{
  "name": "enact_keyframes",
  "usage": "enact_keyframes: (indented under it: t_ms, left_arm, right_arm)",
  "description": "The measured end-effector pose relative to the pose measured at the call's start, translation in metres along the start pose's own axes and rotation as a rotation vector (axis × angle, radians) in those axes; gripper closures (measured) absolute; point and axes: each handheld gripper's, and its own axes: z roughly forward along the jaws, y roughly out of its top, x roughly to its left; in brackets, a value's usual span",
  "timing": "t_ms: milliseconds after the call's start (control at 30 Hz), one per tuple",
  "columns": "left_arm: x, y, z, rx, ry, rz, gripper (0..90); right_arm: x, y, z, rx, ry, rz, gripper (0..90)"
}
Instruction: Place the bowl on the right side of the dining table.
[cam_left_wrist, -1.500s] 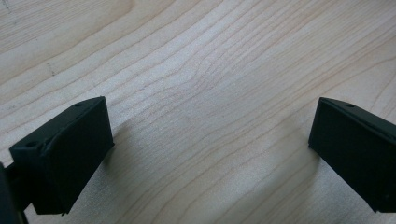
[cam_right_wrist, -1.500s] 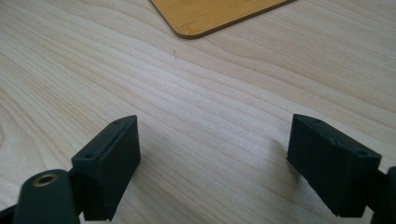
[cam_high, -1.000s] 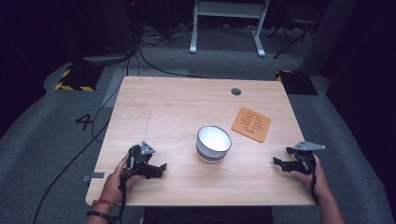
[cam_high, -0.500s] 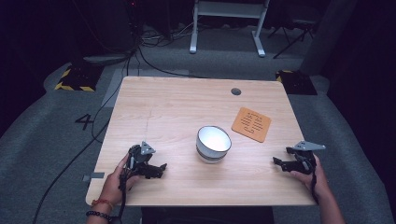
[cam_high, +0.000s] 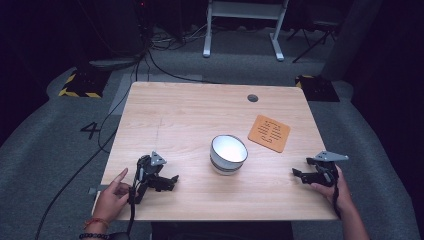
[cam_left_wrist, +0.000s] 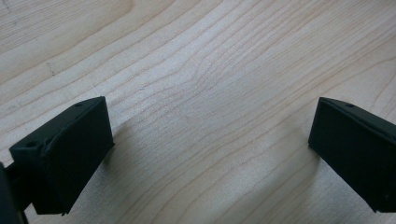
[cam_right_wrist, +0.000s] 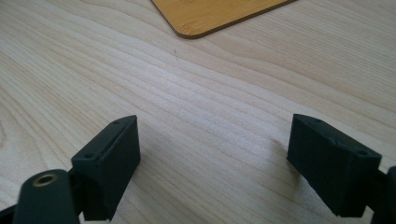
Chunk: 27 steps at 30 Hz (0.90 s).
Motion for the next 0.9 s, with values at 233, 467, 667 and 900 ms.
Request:
enact_keyframes:
  t_ms: [233, 467, 667, 900]
  left_arm:
    - [0.0000, 0.0000, 0.0000, 0.000, 0.000, 0.000, 0.0]
    - [0.0000, 0.0000, 0.0000, 0.000, 0.000, 0.000, 0.0]
    - [0.0001, 0.0000, 0.0000, 0.000, 0.001, 0.001, 0.0]
    - [-0.0002, 0.0000, 0.0001, -0.001, 0.006, -0.002, 0.0]
  right_arm:
    - [0.0001, 0.0000, 0.0000, 0.000, 0.000, 0.001, 16.9]
    - [0.0001, 0.0000, 0.0000, 0.001, 0.000, 0.002, 16.9]
    - [-0.0001, 0.0000, 0.0000, 0.000, 0.000, 0.000, 16.9]
    - [0.0001, 0.0018, -0.0021, 0.013, 0.010, -0.032, 19.1]
